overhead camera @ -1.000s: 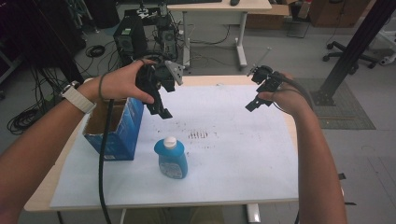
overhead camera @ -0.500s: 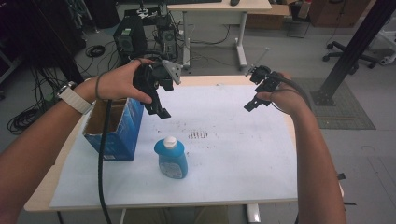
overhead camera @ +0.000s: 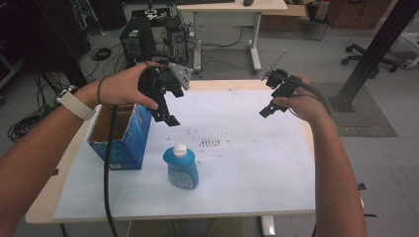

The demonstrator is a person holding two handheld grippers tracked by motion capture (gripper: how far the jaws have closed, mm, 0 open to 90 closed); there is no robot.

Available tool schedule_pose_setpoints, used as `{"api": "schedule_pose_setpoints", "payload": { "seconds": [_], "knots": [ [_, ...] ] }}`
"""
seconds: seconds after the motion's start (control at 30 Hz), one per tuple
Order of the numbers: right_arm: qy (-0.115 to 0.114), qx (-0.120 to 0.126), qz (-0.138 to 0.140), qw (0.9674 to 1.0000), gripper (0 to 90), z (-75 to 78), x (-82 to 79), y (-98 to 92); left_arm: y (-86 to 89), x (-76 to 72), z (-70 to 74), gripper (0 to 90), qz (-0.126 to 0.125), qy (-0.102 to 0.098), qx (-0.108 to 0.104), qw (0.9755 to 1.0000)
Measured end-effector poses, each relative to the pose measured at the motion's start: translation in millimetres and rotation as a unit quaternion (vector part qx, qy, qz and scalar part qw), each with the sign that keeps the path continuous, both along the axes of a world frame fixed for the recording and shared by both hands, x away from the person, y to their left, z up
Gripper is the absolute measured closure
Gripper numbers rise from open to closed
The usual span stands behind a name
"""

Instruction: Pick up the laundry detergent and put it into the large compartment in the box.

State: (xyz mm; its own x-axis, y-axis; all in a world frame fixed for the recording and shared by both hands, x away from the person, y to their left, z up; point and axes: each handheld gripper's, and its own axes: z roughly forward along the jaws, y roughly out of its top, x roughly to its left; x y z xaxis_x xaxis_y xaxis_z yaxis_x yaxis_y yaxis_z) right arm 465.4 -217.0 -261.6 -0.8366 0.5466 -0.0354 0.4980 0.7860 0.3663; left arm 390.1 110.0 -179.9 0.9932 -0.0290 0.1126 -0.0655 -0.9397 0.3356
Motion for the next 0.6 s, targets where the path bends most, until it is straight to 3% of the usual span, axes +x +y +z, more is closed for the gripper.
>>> {"api": "schedule_pose_setpoints", "payload": {
  "seconds": [0.6],
  "knots": [
    [0.003,-0.001,0.001,1.0,8.1,0.1,-1.5,-0.7,6.3,-9.9,5.8,6.8,-0.01,-0.003,-0.004,0.9999]
  ]
}}
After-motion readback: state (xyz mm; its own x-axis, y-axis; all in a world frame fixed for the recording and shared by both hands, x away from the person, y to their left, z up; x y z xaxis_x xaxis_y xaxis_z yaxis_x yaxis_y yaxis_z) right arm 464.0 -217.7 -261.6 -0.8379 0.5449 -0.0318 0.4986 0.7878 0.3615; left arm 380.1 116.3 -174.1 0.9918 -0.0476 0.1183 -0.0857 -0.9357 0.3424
